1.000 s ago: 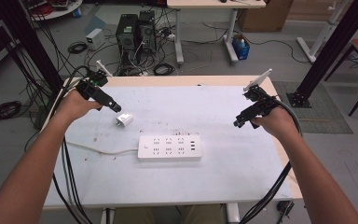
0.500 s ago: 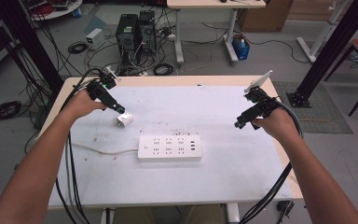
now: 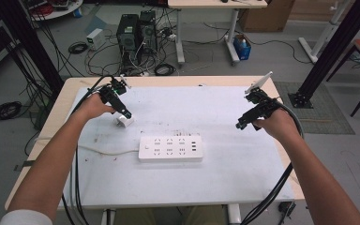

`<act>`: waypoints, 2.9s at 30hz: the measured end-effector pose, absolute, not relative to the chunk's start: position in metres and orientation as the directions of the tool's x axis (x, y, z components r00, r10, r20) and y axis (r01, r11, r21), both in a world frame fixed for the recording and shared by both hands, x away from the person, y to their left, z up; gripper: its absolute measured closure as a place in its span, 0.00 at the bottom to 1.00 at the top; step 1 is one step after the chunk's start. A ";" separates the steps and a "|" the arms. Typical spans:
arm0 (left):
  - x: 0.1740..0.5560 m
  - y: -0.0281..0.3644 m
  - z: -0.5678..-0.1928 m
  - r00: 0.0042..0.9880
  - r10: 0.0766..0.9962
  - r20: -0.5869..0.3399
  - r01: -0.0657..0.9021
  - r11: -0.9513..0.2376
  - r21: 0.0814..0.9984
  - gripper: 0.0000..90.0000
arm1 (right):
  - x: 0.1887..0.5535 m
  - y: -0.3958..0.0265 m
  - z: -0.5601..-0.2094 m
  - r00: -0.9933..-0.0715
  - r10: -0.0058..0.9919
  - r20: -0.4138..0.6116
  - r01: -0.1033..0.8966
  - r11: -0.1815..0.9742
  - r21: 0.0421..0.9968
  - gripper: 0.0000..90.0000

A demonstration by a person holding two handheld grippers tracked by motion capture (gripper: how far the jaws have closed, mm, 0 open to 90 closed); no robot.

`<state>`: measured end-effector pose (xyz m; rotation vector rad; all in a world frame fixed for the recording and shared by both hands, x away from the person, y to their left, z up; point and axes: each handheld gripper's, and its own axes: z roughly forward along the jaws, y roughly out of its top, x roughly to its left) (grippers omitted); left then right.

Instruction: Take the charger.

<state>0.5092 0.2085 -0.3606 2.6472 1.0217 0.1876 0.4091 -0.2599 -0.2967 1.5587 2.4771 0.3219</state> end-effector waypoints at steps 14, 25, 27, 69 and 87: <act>0.516 0.205 -0.402 0.664 0.748 0.003 0.706 -0.628 0.326 0.14 | 0.412 -0.254 -0.300 -0.437 0.897 -0.065 0.855 0.436 0.282 0.02; 0.516 0.205 -0.412 0.646 0.763 -0.009 0.726 -0.611 0.315 0.17 | 0.413 -0.255 -0.301 -0.439 0.895 -0.073 0.853 0.441 0.280 0.02; 0.516 0.205 -0.413 0.642 0.767 -0.012 0.732 -0.608 0.309 0.17 | 0.413 -0.255 -0.301 -0.442 0.894 -0.074 0.851 0.444 0.279 0.02; 0.500 0.201 -0.391 0.668 0.744 0.003 0.692 -0.623 0.364 0.47 | 0.408 -0.256 -0.305 -0.453 0.888 -0.074 0.842 0.454 0.291 0.02; 0.430 0.195 -0.320 0.795 0.606 0.020 0.537 -0.720 0.440 0.47 | 0.386 -0.248 -0.299 -0.487 0.866 -0.113 0.812 0.497 0.306 0.02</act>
